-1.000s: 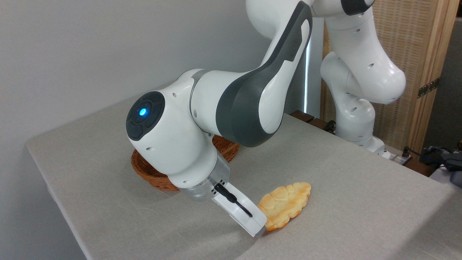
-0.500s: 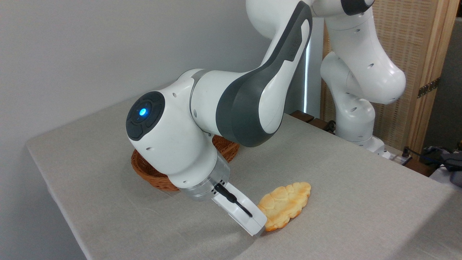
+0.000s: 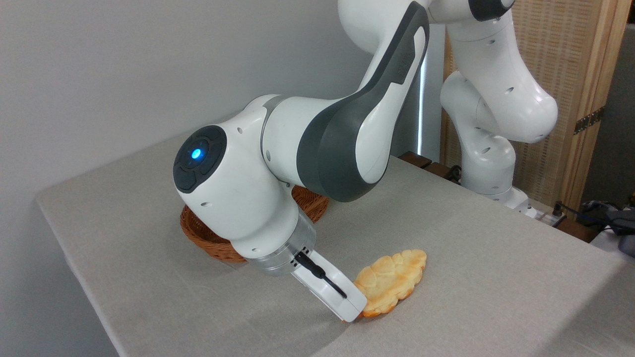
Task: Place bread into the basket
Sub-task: 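Close the gripper on the end of the golden loaf, then lift the held loaf up and carry it above the wicker basket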
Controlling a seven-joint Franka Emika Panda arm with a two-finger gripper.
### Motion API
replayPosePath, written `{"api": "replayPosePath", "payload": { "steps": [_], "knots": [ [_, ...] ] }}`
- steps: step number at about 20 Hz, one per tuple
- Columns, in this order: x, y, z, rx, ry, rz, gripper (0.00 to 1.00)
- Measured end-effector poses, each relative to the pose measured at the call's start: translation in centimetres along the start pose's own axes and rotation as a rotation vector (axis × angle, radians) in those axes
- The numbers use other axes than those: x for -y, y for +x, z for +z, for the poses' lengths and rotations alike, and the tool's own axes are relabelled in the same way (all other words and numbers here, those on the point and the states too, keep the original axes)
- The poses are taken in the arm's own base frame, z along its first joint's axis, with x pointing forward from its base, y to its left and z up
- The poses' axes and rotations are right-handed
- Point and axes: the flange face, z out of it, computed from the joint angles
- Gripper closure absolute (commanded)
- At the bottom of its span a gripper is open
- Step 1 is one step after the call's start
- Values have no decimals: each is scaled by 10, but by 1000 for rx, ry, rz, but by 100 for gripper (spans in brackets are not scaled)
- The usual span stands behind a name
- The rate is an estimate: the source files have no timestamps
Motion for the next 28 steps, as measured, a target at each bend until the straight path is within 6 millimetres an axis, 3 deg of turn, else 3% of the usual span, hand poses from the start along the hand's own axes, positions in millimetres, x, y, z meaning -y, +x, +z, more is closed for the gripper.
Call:
{"api": "replayPosePath", "payload": {
  "steps": [5,14,24,28],
  "knots": [
    [-1,0,-3,-4,5,1,93],
    [-37,-17,-58,-75,33,27,93],
    [-123,-27,-130,-88,20,141,93],
    [-164,-19,-163,-99,7,152,93]
  ]
}}
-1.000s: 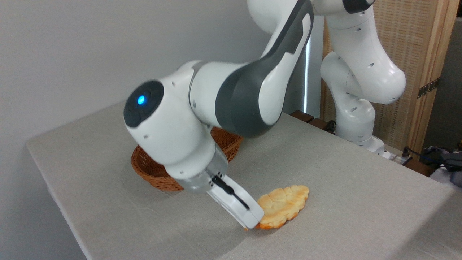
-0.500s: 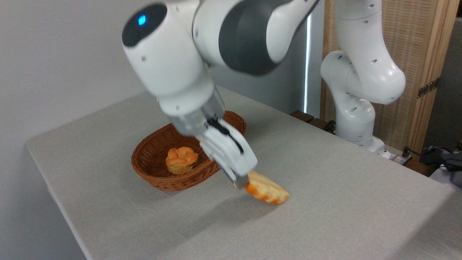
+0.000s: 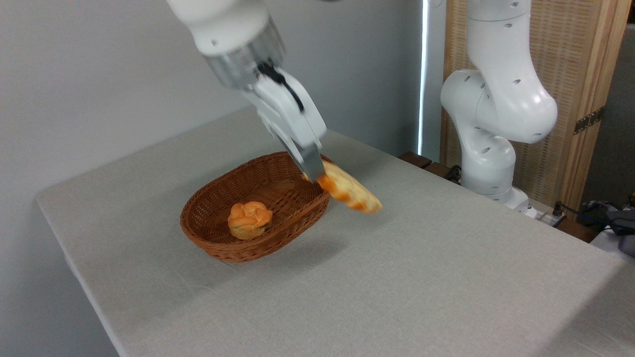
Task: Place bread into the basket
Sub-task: 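Lift the held loaf up and carry it above the wicker basket, then open the gripper to drop the loaf into the basket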
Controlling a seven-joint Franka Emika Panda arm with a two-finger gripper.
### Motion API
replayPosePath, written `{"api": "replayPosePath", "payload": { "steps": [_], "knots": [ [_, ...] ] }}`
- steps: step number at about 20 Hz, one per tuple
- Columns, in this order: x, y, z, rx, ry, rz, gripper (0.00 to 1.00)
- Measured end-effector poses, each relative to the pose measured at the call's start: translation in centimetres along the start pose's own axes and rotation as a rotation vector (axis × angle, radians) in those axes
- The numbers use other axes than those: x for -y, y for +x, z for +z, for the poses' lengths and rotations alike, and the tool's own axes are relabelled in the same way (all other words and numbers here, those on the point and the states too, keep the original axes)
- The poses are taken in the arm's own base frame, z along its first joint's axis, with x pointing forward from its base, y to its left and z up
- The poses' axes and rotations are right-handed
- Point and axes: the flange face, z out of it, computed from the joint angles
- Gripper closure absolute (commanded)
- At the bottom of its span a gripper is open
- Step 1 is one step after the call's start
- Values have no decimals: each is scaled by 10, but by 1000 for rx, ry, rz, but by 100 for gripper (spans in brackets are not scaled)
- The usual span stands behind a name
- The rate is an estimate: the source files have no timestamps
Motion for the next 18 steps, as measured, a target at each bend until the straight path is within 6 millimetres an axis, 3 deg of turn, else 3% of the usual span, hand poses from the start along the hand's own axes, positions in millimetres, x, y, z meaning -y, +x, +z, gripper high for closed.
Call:
{"api": "replayPosePath", "payload": {
  "steps": [6,8,9,10,14,18],
  "knots": [
    [-80,74,-16,-68,-12,-38,89],
    [-105,97,-22,-88,14,-43,78],
    [-116,108,-24,-104,31,-44,26],
    [-126,119,-25,-121,46,-46,0],
    [-143,144,-18,-133,58,-46,0],
    [-141,147,-15,-129,54,-45,0]
  ]
}}
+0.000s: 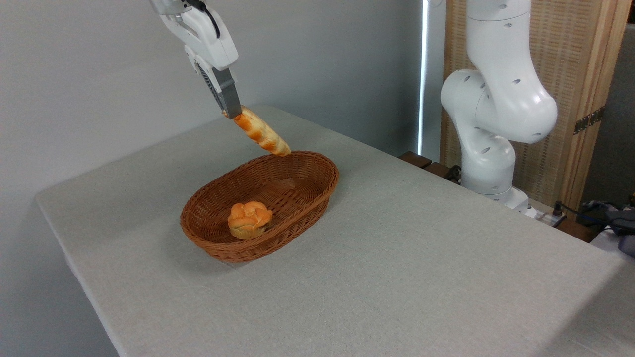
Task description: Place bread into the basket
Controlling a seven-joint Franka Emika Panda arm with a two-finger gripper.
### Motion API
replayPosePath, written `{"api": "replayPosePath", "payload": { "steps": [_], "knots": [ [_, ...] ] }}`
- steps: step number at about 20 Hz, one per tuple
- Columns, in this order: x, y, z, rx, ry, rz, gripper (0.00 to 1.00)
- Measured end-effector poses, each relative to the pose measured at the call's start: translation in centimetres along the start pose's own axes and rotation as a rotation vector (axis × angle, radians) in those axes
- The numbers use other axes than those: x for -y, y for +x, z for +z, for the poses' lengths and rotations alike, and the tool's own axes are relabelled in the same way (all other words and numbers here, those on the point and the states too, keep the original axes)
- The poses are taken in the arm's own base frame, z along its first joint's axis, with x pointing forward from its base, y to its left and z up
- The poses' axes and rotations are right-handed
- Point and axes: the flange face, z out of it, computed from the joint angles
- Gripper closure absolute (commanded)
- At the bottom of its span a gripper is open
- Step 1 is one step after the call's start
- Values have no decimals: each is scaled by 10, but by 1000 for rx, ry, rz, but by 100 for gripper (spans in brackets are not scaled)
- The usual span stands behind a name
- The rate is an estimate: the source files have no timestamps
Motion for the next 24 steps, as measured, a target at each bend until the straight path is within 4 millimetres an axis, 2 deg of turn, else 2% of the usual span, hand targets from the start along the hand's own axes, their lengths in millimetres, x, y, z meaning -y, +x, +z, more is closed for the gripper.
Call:
{"api": "replayPosePath", "payload": {
  "steps": [10,12,15,21,24],
  "knots": [
    [5,-2,-1,-3,1,-10,0],
    [13,-4,-4,-18,23,-24,0],
    [36,-16,-12,-29,81,-69,0],
    [109,-69,-35,-80,149,-97,0],
    [134,-86,-38,-95,170,-82,0]
  ]
}}
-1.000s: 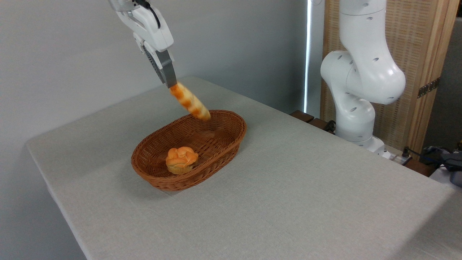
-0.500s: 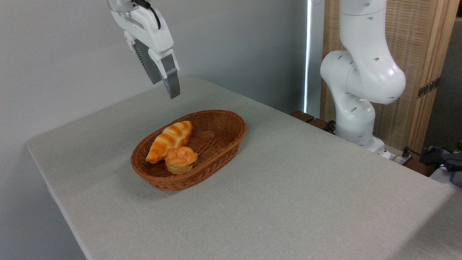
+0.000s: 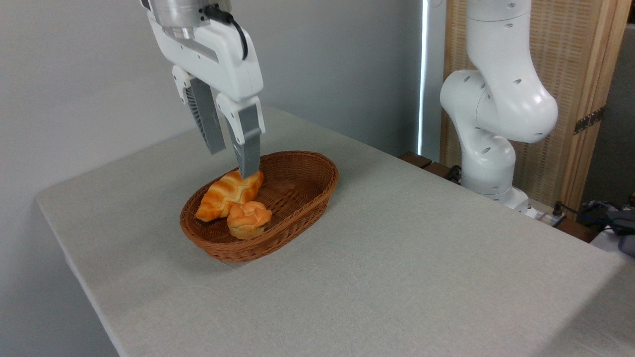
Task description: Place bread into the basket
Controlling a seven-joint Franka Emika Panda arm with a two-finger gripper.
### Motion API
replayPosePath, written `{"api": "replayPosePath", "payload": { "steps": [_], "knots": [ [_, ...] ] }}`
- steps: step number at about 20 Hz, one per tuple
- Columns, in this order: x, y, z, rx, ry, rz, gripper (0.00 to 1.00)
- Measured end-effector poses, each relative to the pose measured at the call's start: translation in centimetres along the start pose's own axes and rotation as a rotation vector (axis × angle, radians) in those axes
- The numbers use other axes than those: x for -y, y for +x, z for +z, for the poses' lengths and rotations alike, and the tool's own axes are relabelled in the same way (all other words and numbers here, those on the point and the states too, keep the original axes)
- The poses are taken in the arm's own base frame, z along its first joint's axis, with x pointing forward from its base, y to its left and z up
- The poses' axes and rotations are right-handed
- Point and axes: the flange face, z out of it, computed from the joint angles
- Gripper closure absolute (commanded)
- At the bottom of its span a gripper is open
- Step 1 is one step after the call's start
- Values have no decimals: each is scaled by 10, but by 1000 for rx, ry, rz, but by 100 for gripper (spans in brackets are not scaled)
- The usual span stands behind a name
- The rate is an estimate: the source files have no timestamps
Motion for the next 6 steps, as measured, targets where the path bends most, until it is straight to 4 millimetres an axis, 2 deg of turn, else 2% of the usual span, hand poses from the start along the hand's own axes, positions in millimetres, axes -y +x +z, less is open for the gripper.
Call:
{"api": "replayPosePath", "payload": {
  "steps": [3,6],
  "knots": [
    [14,0,15,16,-10,15,0],
    [18,4,23,21,-14,16,0]
  ]
}}
